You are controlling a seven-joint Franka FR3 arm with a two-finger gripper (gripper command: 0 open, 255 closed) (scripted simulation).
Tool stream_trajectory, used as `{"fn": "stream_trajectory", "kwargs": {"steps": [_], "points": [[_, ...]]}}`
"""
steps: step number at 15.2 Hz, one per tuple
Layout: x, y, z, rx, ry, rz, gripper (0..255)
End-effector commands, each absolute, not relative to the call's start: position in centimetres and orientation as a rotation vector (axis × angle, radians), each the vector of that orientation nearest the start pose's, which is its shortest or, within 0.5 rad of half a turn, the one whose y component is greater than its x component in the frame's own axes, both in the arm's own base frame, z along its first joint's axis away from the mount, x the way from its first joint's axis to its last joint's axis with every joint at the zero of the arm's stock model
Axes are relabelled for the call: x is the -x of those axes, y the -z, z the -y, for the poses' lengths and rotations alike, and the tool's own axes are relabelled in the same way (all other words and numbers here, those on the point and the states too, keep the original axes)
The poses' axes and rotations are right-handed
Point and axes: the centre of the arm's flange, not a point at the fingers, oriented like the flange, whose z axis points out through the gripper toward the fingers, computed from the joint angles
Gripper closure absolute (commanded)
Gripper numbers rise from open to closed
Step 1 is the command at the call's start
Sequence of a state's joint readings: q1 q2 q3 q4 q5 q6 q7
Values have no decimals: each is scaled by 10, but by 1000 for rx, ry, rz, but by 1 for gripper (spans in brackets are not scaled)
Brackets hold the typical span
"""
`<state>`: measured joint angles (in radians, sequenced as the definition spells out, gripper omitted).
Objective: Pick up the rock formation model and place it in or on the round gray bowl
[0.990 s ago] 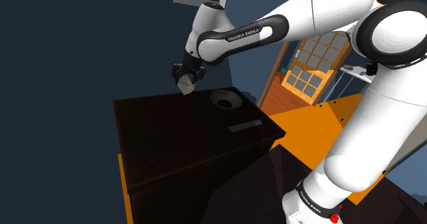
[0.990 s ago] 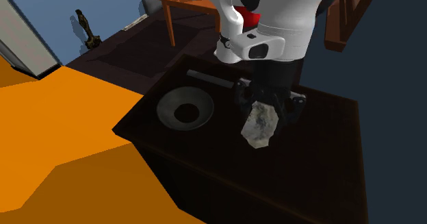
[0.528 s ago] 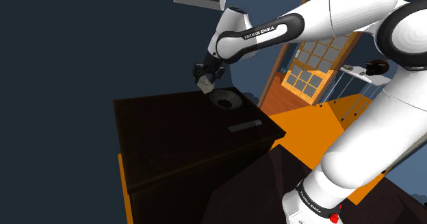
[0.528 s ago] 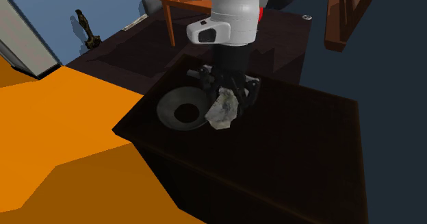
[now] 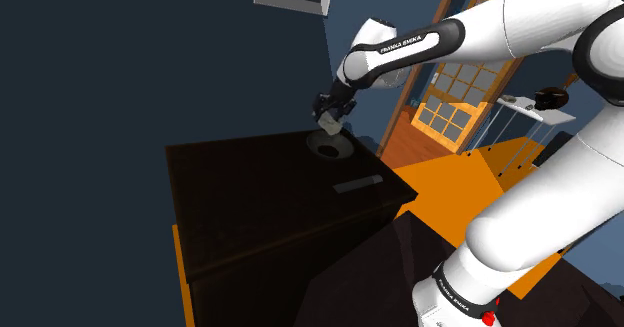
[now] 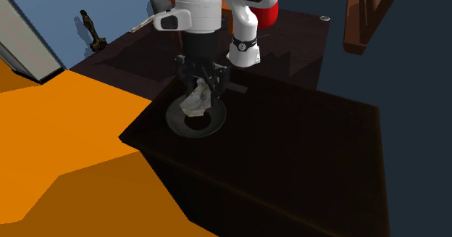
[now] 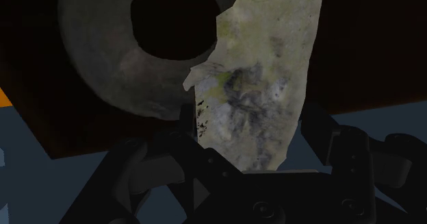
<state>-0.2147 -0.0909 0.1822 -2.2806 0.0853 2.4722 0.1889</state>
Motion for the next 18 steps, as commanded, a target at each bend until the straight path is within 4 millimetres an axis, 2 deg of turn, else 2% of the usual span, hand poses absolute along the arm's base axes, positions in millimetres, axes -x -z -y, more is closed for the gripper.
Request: {"fn": "stream_trajectory", "kwargs": {"steps": [1,2,15,18], "points": [[-518,-422,42,3016,425,-420,255],[-515,-422,54,3016,425,-420,255],[-515,-353,54,3016,425,-420,255],[-515,-349,54,3016,425,-420,255]]}}
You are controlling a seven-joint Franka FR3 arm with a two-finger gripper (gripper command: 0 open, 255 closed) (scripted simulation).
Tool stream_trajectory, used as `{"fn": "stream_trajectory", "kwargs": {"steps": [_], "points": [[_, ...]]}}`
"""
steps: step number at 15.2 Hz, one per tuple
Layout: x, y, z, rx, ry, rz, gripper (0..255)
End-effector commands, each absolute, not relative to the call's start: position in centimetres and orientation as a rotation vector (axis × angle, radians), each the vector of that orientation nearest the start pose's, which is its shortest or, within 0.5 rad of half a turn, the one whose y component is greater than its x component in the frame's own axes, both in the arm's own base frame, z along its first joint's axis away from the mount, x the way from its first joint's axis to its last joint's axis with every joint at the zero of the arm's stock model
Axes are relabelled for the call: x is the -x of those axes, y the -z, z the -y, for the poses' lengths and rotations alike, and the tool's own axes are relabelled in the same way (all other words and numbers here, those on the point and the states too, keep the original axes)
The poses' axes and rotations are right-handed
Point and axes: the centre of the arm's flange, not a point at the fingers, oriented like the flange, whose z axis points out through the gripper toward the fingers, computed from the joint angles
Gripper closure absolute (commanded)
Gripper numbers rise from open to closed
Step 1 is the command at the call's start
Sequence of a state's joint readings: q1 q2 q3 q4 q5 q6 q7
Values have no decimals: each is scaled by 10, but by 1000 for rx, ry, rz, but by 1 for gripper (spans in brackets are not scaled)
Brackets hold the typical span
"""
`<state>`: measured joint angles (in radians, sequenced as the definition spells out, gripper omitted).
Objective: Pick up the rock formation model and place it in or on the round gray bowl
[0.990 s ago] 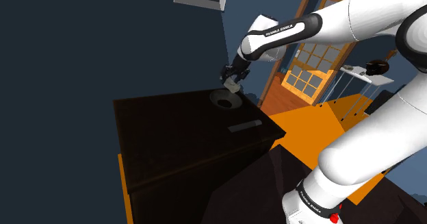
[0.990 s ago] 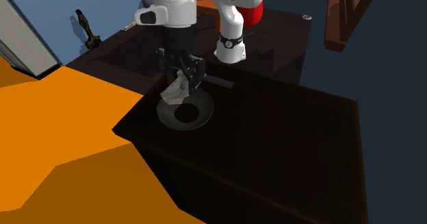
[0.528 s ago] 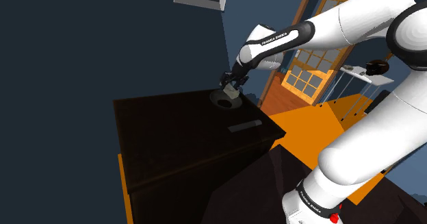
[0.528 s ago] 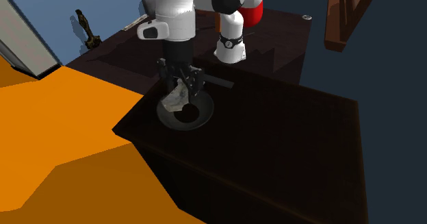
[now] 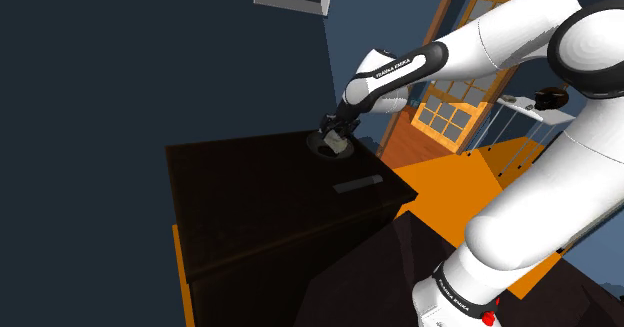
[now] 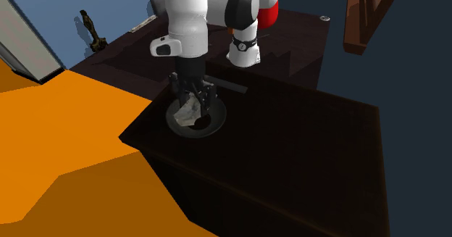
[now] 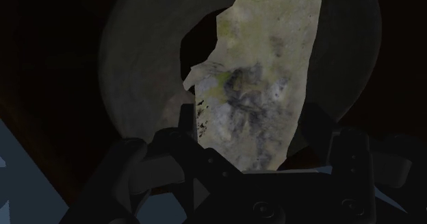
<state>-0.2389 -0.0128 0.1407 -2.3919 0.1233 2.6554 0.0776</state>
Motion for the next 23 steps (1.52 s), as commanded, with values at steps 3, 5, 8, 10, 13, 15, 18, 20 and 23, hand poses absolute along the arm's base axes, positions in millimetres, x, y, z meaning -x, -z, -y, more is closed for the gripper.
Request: {"fn": "stream_trajectory", "kwargs": {"steps": [3,5,8,10,13,15,18,20,23], "points": [[-515,-349,54,3016,425,-420,255],[-515,-349,54,3016,425,-420,255],[-515,-349,54,3016,425,-420,0],[-515,-349,54,3016,425,-420,0],[-507,-375,55,3016,425,-420,0],[-501,-397,56,3016,425,-420,0],[-501,-397,56,3016,425,-420,0],[-501,-397,56,3016,425,-420,0],[-501,-397,56,3016,425,-420,0]]}}
